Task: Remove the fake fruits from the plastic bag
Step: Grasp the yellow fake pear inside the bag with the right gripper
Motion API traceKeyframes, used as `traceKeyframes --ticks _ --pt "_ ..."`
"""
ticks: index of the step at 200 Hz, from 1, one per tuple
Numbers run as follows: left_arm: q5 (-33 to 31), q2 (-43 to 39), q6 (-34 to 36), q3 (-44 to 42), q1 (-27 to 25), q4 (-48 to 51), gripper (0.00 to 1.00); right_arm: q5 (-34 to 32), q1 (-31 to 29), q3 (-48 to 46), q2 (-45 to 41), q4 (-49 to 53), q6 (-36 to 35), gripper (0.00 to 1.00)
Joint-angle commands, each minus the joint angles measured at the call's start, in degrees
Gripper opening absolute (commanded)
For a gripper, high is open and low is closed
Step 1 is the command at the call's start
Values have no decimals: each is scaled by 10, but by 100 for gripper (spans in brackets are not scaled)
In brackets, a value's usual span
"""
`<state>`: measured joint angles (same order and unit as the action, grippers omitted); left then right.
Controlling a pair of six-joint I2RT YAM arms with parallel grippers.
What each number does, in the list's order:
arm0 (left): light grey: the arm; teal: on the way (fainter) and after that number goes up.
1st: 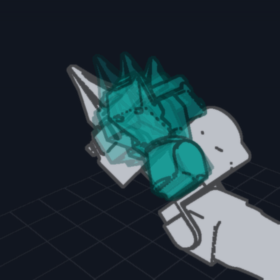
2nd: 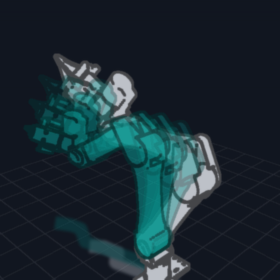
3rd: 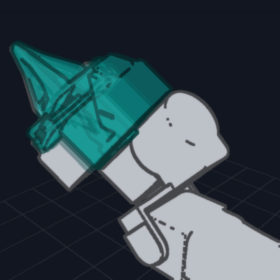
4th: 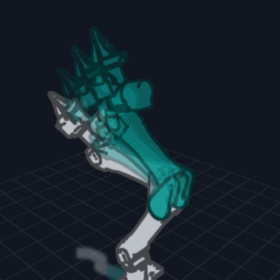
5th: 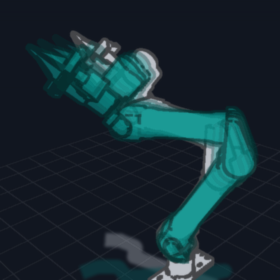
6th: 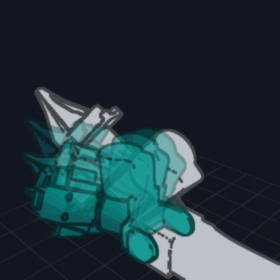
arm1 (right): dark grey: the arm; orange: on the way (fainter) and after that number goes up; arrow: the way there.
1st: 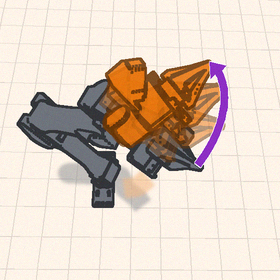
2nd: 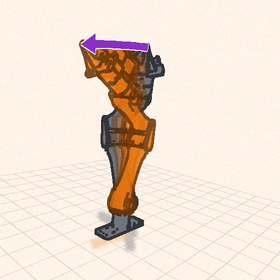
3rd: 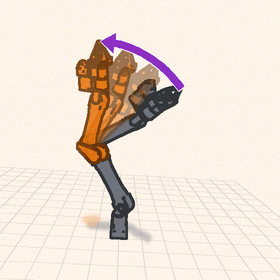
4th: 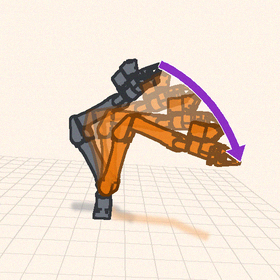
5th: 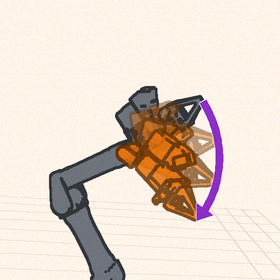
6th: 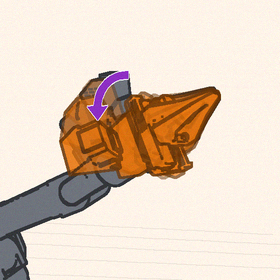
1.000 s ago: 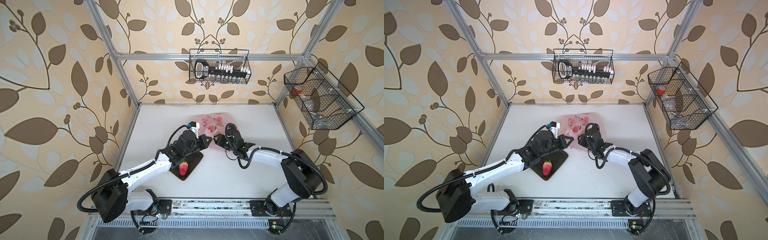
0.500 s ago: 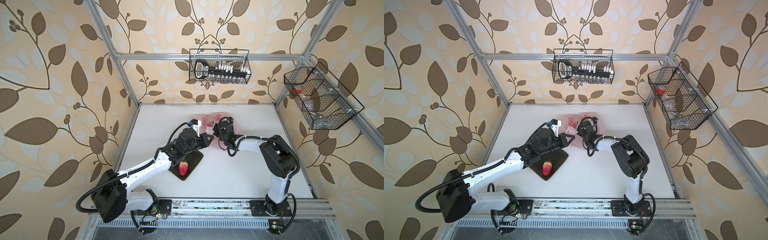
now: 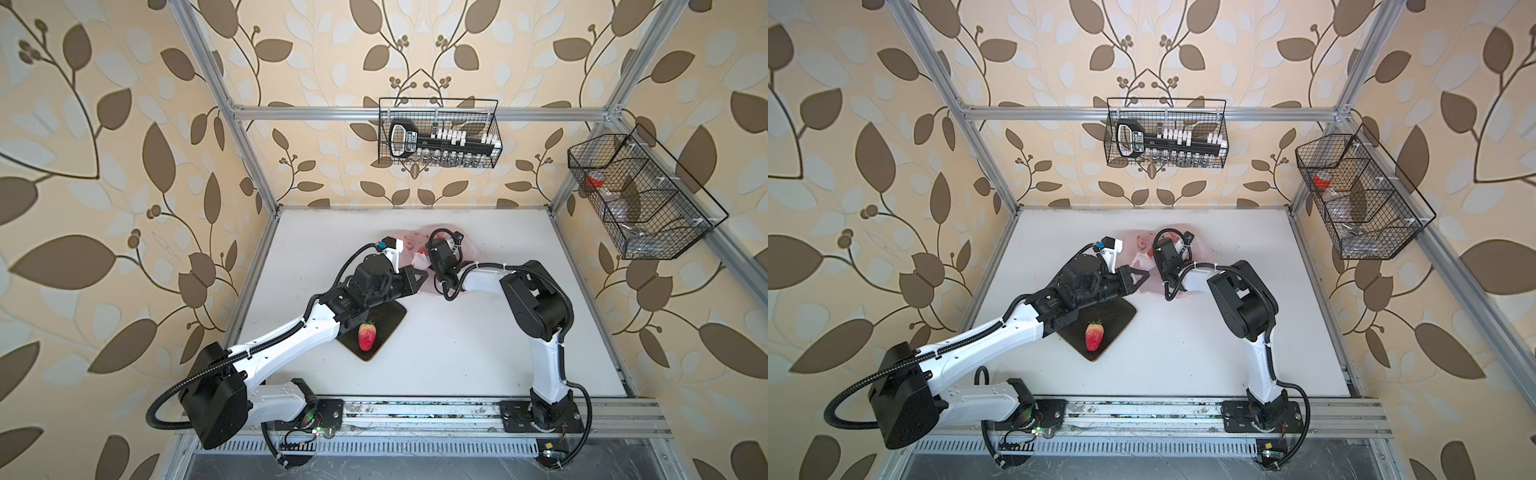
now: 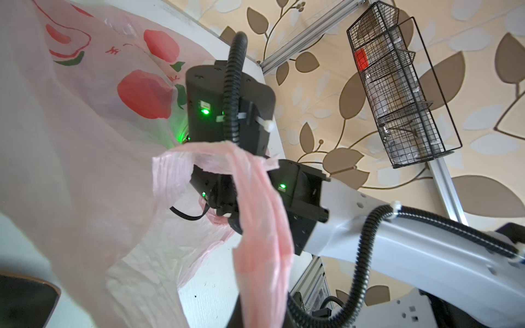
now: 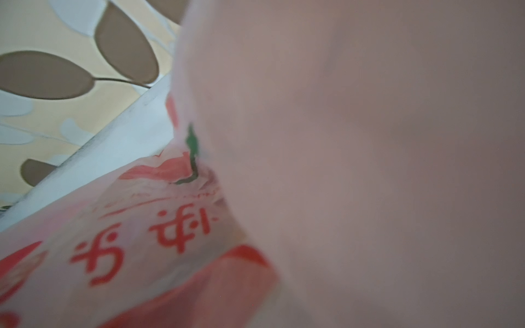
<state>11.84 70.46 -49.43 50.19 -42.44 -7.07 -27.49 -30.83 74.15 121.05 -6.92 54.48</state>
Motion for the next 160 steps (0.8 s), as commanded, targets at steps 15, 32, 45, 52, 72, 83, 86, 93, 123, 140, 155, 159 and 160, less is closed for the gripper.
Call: traceKeyframes --ticks 15,32,45,52,72,83,86,93,123,140,155,159,160 --pt "6 -34 13 5 -6 1 0 -27 6 53 49 73 -12 75" --pt "4 -39 12 3 -6 3 0 -17 9 69 61 88 -13 68" --pt "2 -41 10 1 -6 2 0 -16 9 67 58 88 -15 59" --pt "2 -42 10 0 -6 2 0 -13 10 64 52 87 -15 54" --pt "-10 -41 8 -1 -5 7 0 1 9 40 23 70 -42 44" --pt "-17 -40 8 -2 -5 12 0 17 9 21 0 58 -53 40" --pt "-20 -40 8 -2 -6 13 0 22 9 16 -7 54 -55 39" --pt "-27 -39 8 -2 -6 17 0 37 9 0 -23 45 -61 37" --pt "-59 -36 -18 -15 -6 12 0 118 3 -87 -106 0 -90 34" --pt "-70 -32 -23 -18 -5 6 0 177 -3 -147 -157 -23 -117 34" --pt "-82 -29 -25 -19 -5 6 0 225 -8 -193 -208 -27 -141 34" --pt "-86 -27 -27 -19 -5 7 0 236 -10 -205 -221 -28 -146 34" --pt "-87 -27 -28 -19 -5 8 0 239 -10 -208 -224 -29 -147 34"
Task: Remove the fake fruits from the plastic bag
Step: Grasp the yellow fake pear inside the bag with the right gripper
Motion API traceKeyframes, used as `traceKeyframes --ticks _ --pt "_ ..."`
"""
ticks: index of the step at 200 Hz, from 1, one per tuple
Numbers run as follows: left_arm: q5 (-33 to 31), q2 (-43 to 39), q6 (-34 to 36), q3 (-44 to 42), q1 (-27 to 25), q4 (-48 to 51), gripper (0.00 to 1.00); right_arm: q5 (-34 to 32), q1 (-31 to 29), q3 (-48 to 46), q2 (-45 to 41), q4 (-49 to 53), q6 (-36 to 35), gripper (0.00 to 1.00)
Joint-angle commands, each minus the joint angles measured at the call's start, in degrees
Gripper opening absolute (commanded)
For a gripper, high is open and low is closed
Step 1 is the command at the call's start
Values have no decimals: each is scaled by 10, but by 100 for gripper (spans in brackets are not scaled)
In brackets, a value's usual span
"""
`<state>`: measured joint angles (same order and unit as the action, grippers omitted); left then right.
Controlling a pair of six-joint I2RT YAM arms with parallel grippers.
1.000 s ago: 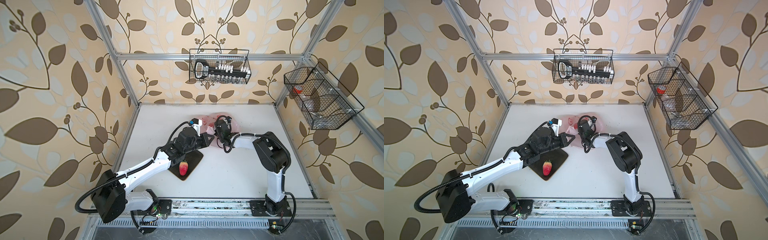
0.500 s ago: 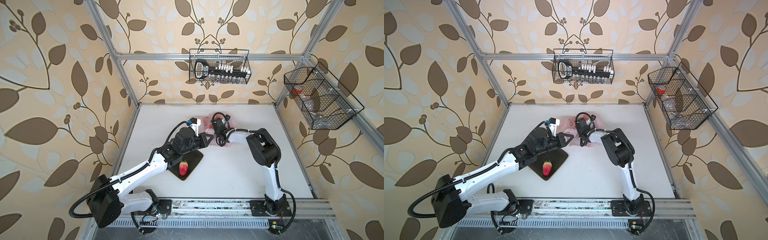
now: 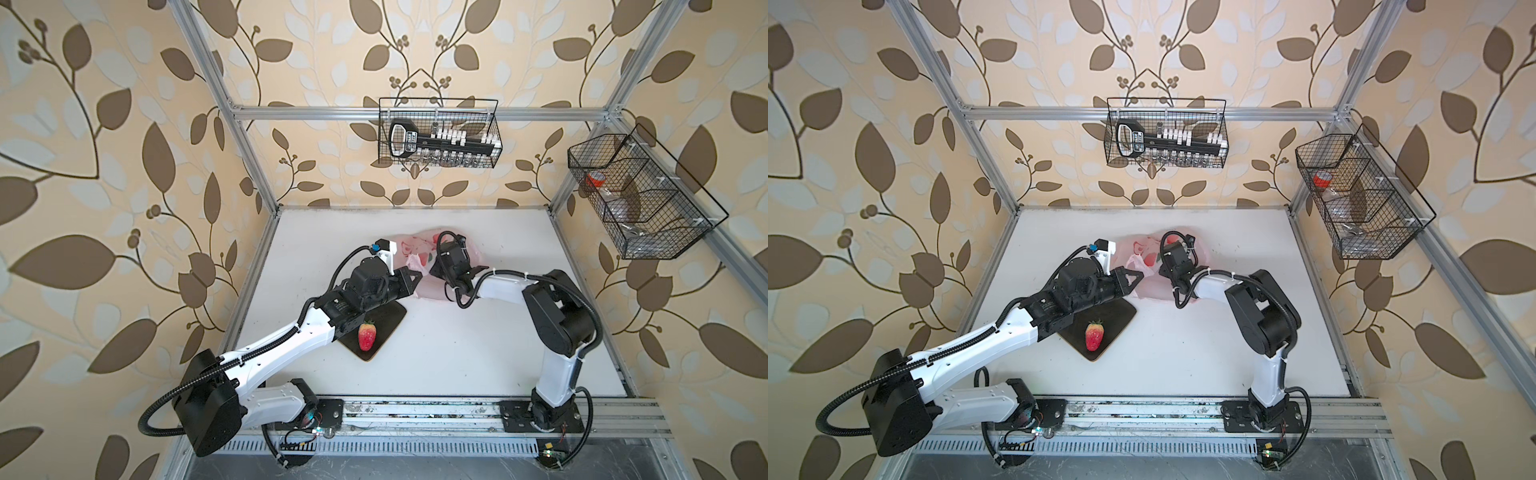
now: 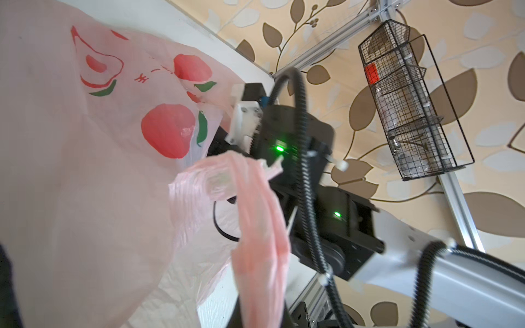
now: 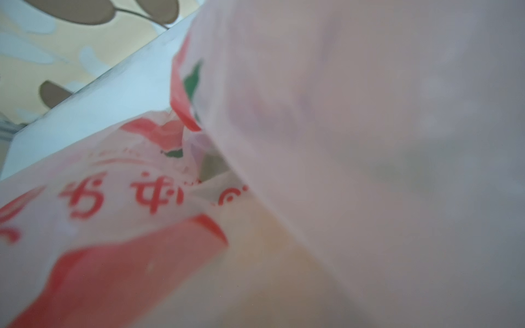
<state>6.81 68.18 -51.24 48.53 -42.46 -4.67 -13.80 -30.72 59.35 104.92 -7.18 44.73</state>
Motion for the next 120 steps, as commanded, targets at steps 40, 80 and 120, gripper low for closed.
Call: traceKeyframes --ticks 40,80,120 --pt "-74 16 -25 4 8 9 0 192 -14 -157 -210 -13 -103 34" --pt "-38 47 -35 0 41 -11 0 246 -14 -196 -318 28 -139 34" --pt "-4 68 -28 2 60 -33 0 290 -14 -212 -363 56 -154 37"
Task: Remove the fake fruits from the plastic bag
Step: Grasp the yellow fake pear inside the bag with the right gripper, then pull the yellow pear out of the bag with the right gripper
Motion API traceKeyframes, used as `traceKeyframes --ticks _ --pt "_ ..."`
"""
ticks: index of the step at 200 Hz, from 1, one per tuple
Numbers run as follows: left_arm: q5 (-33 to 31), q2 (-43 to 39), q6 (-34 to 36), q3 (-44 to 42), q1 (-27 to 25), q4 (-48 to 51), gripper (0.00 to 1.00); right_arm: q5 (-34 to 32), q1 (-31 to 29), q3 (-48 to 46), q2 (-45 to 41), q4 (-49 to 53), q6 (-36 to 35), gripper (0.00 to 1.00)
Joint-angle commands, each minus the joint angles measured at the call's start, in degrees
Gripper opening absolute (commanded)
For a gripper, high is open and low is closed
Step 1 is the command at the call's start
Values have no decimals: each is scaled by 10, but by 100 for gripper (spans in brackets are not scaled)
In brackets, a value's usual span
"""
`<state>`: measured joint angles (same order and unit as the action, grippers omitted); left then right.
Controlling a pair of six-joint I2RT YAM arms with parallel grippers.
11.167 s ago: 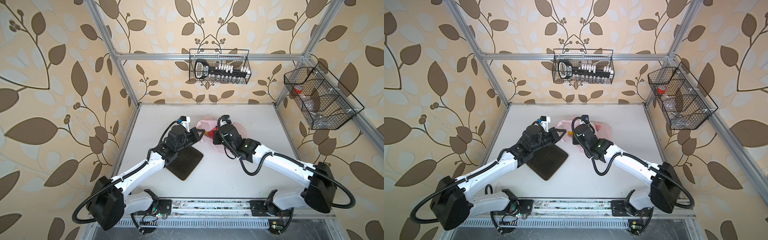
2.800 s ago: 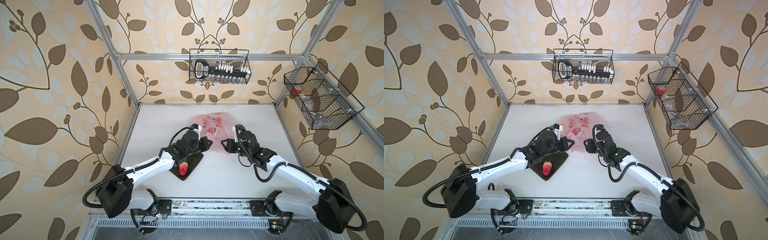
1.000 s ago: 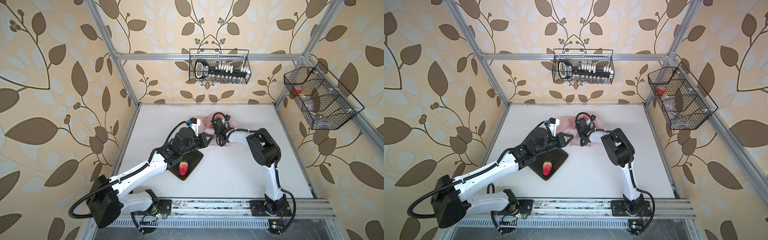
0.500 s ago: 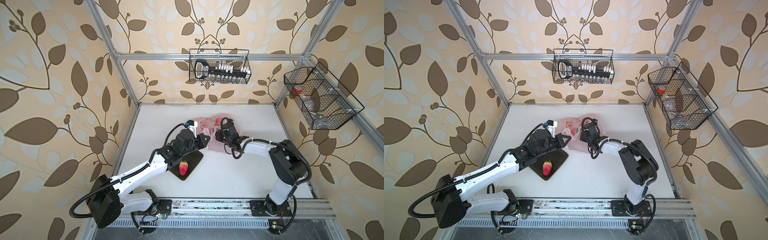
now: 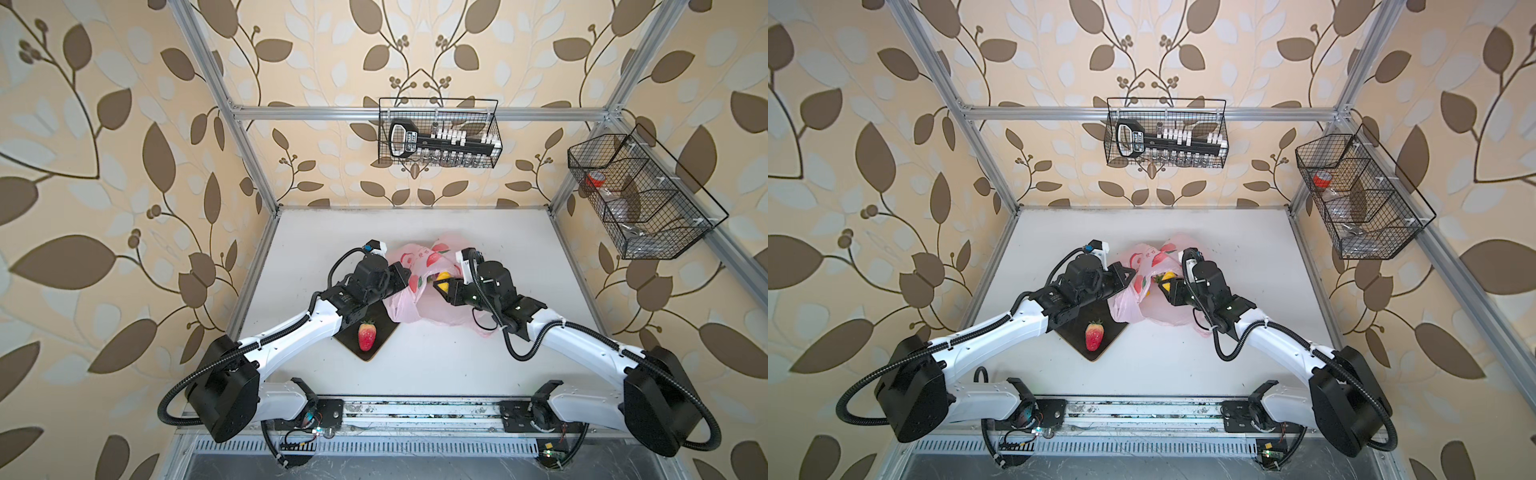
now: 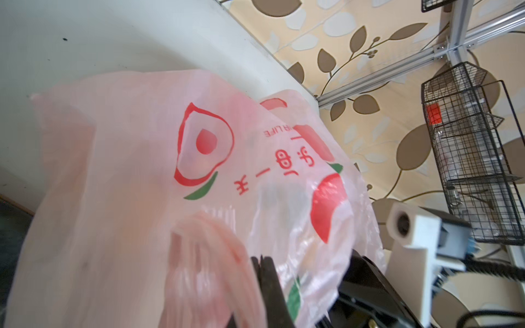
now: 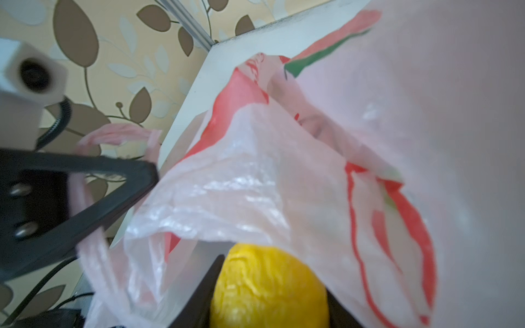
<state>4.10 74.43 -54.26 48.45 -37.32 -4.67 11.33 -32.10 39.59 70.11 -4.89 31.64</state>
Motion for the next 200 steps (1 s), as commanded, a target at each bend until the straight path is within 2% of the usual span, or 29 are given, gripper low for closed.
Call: traceKeyframes --ticks 1,19,37,75,113,130,161,200 --pt "24 5 3 3 10 -34 0 36 -1 -15 -15 35 -21 37" --pt "37 10 19 13 12 -41 0 -32 4 -15 -8 83 8 41" --pt "72 23 27 19 11 -74 0 -67 12 -22 10 118 25 41" --pt "162 109 35 76 11 -133 0 -72 25 -39 20 164 22 45" --pt "184 172 45 161 11 -142 0 -71 45 -60 15 197 7 47" --pt "170 194 49 193 11 -120 0 -42 46 -65 3 192 -1 48" --pt "153 237 49 233 16 -79 0 75 46 -78 -57 150 -40 49" --pt "162 266 49 229 25 -82 0 198 47 -86 -131 127 -103 49"
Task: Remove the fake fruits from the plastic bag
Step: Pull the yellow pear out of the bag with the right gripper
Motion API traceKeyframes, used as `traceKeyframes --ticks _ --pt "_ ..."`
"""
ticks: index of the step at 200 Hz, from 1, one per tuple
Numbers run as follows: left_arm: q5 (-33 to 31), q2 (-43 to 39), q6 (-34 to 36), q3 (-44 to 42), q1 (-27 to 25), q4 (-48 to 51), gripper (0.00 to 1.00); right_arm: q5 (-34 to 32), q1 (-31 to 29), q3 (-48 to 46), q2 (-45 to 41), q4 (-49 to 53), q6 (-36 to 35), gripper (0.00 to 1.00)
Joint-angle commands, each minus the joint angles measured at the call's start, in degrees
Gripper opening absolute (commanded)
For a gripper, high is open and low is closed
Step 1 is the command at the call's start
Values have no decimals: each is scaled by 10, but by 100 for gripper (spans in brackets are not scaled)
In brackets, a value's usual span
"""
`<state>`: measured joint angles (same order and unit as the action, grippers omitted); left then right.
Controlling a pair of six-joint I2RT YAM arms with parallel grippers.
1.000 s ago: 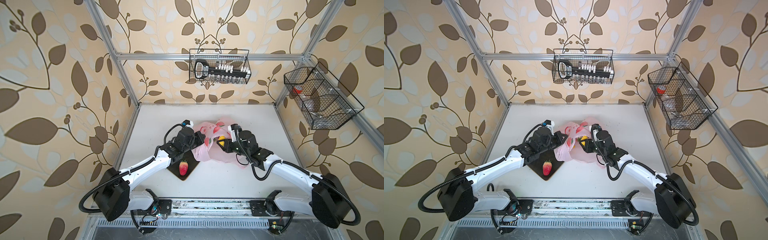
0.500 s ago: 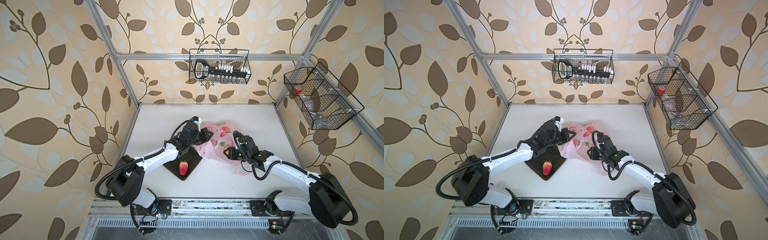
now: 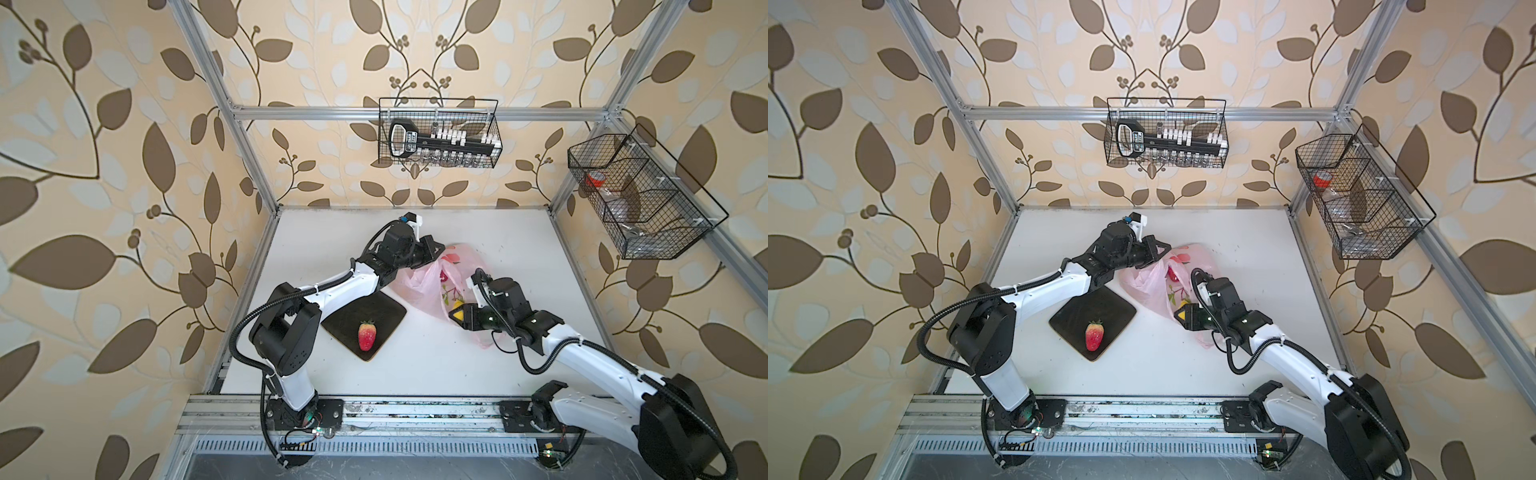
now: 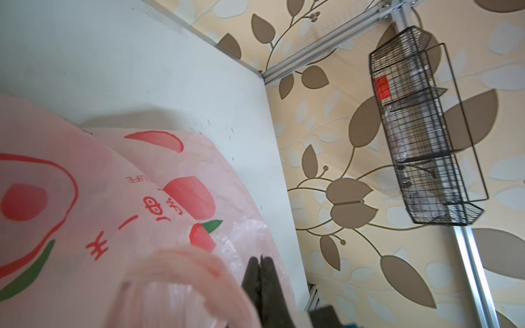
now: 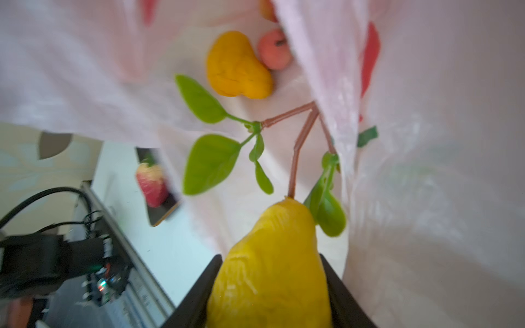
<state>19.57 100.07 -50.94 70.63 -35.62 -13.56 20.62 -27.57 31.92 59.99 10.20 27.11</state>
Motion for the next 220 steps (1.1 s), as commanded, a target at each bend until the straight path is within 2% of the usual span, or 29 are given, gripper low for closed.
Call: traceKeyframes --ticks 1,51,102,126,143,167,200,220 --pt "7 9 15 7 7 6 0 106 2 -9 -30 -24 -58 49" --pt "10 3 52 -7 12 22 0 170 4 -15 -71 -89 -75 48" --pt "18 -9 73 -18 14 28 0 176 -13 -6 -118 -95 -96 45" --pt "43 -3 104 9 25 57 0 106 -103 7 -104 -74 -116 45" --pt "65 10 125 41 33 82 0 31 -183 18 -72 -76 -125 45" --pt "92 32 151 83 45 124 0 -77 -267 32 -13 -109 -143 45" --pt "107 39 165 99 54 153 0 -169 -281 71 80 -148 -131 46" --pt "108 28 167 81 54 152 0 -206 -281 79 83 -142 -101 46"
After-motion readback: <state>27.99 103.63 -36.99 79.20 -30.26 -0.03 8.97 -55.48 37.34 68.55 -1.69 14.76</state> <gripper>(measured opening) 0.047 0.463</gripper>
